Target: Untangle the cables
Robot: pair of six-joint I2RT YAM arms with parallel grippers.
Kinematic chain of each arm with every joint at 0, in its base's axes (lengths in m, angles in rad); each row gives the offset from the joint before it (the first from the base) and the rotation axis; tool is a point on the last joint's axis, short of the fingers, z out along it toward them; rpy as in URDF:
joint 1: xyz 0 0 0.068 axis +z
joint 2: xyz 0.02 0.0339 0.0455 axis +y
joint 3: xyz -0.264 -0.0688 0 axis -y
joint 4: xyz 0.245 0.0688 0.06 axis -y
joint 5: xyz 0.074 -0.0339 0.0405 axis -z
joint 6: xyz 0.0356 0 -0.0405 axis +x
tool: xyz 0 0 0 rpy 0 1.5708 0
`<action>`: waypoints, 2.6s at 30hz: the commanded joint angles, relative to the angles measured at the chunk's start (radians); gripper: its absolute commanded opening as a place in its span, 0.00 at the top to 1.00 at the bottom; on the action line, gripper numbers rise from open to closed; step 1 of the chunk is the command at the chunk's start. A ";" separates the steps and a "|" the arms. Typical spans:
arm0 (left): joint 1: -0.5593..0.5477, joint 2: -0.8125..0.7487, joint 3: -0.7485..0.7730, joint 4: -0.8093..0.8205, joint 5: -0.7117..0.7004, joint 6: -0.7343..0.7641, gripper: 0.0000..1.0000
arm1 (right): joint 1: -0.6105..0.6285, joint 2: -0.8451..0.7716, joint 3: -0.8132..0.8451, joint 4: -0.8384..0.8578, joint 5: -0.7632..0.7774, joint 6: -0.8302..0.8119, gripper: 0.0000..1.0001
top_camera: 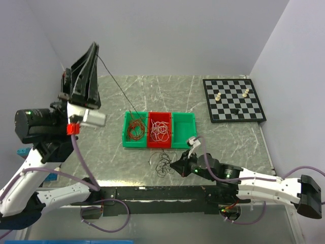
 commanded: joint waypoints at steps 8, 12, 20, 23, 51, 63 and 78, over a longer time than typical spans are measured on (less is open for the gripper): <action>0.002 -0.009 0.195 -0.223 -0.141 -0.198 0.98 | -0.005 0.000 0.022 -0.195 0.051 0.052 0.67; 0.004 -0.086 0.089 -0.606 0.103 -0.316 0.97 | -0.005 0.003 0.061 -0.219 0.073 0.036 0.69; 0.002 -0.186 -0.153 -0.759 0.125 -0.300 0.99 | -0.005 -0.054 0.146 -0.449 0.255 0.180 1.00; 0.004 -0.198 -0.206 -0.827 0.024 -0.233 0.99 | -0.005 -0.092 0.203 -0.537 0.318 0.219 1.00; 0.004 -0.364 -0.599 -0.921 -0.114 -0.156 0.99 | 0.033 0.514 0.374 -0.106 -0.184 -0.189 0.44; 0.004 -0.368 -0.663 -0.917 -0.144 -0.081 0.99 | 0.041 0.315 0.302 -0.237 0.063 -0.081 1.00; 0.004 -0.192 -0.663 -0.872 0.253 -0.370 0.13 | 0.059 0.017 0.236 -0.342 0.036 -0.021 1.00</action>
